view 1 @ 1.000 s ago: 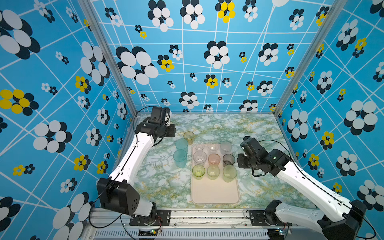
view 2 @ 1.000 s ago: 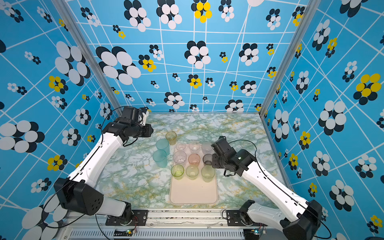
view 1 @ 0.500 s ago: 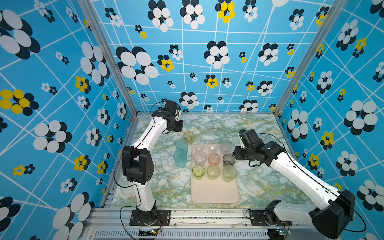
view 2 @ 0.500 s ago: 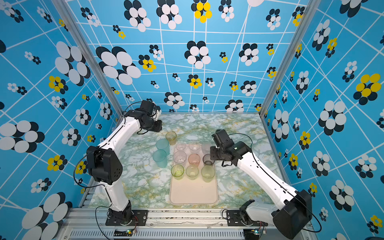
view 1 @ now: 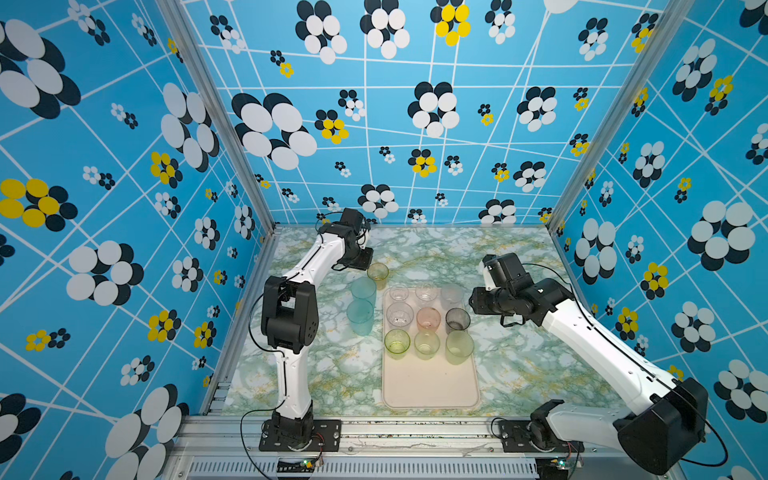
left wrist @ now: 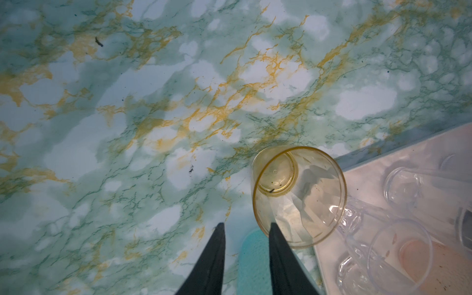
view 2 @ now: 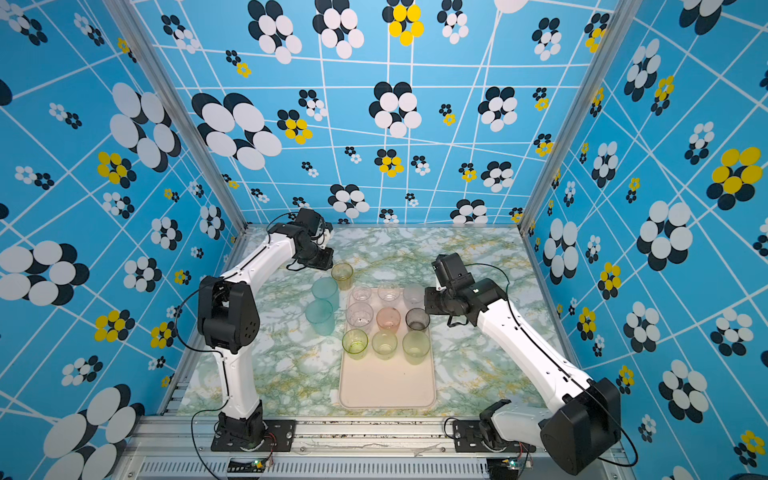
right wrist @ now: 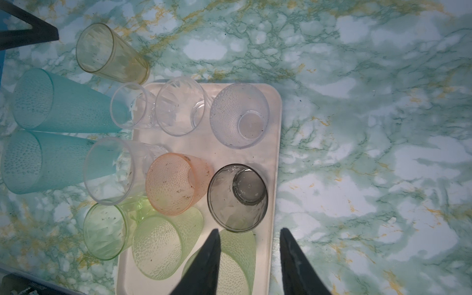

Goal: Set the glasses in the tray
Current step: 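Move the left gripper to the amber tumbler beyond the tray while the right gripper rises, then close the left gripper on the amber tumbler's rim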

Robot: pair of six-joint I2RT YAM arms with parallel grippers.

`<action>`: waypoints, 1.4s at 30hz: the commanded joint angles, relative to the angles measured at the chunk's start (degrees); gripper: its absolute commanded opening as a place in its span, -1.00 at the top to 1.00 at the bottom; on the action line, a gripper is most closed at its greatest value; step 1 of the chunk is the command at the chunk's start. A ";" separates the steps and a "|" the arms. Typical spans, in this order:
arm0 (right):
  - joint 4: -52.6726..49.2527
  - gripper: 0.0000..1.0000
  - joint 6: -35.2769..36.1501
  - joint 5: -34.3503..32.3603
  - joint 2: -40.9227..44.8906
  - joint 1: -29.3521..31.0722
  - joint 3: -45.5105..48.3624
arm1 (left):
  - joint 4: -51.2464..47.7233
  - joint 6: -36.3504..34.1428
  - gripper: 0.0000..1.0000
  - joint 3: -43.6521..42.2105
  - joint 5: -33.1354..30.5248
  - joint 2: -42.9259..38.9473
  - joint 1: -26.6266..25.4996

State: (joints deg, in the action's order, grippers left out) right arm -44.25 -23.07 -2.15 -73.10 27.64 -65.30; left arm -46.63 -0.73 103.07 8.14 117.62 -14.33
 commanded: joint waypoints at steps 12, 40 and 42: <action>1.09 0.18 1.27 1.45 -0.16 -1.36 -0.23 | -0.56 -2.65 0.37 6.09 -1.37 5.29 -1.30; 1.36 0.18 1.10 1.71 0.68 -2.40 1.21 | -2.32 -4.36 0.39 7.52 -1.95 9.55 -1.80; 1.34 0.18 1.05 1.71 0.68 -2.33 1.07 | -2.44 -4.36 0.39 7.50 -1.73 9.82 -1.83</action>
State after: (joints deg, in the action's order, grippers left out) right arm -43.79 -22.68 -0.91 -73.45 25.69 -65.06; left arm -47.55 -4.14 109.54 6.39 125.64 -15.81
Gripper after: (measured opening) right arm 0.408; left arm 0.306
